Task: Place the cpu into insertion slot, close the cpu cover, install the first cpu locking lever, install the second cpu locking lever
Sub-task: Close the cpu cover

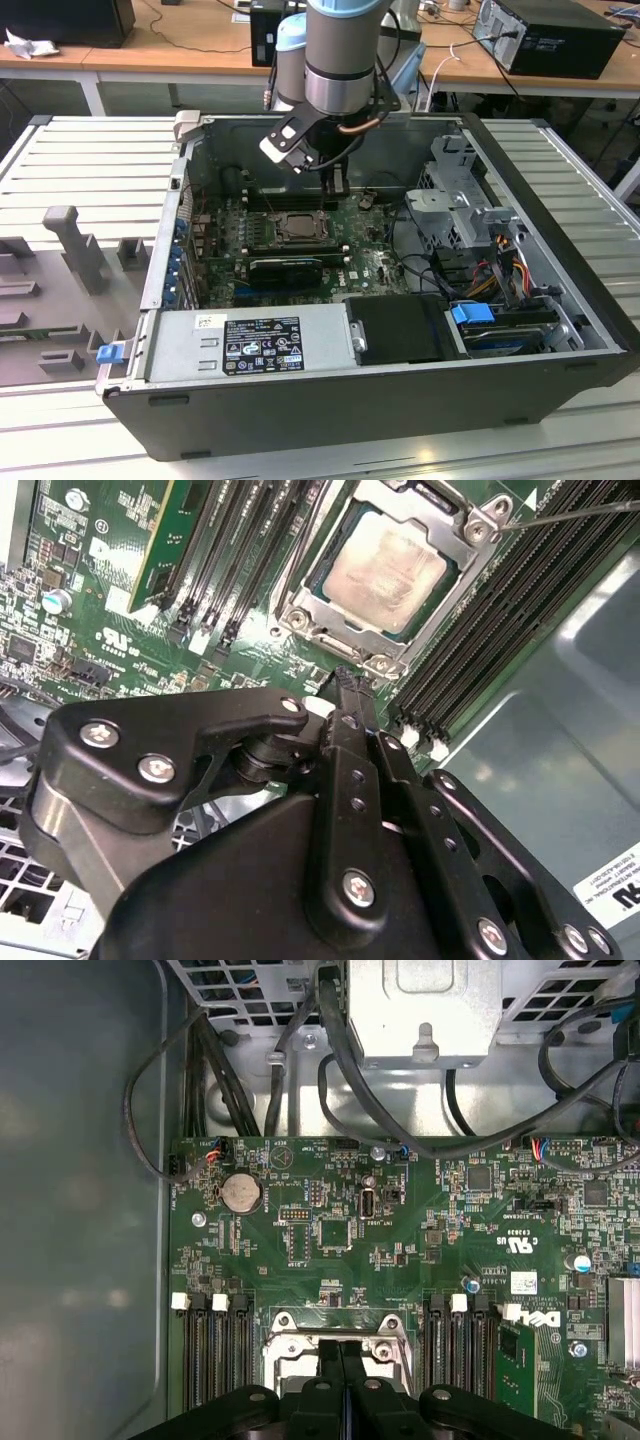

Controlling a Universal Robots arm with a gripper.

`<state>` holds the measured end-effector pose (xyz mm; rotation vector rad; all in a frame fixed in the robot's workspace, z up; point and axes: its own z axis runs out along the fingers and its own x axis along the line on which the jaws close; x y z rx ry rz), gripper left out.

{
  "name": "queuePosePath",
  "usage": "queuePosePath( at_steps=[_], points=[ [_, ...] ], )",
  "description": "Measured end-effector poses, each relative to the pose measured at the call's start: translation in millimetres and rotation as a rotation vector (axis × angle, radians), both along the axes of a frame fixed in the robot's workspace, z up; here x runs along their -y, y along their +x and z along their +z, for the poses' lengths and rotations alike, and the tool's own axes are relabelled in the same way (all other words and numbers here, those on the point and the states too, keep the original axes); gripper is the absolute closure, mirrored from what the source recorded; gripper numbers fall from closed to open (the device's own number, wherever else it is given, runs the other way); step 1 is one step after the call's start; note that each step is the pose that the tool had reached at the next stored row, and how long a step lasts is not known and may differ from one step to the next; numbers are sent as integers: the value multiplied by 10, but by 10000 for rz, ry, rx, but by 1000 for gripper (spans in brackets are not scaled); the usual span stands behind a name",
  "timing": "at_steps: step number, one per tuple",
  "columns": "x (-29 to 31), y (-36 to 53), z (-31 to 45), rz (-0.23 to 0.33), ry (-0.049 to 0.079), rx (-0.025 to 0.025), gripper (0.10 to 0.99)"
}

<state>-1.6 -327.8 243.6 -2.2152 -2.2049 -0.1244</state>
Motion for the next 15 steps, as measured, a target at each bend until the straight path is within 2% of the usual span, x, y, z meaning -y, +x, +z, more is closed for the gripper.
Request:
queuePosePath(
  at_steps=[10, 15],
  points=[
    [0, -53, -6, 0, 1, 0, 980],
    [0, -122, -12, 0, 1, 1, 980]
  ],
)
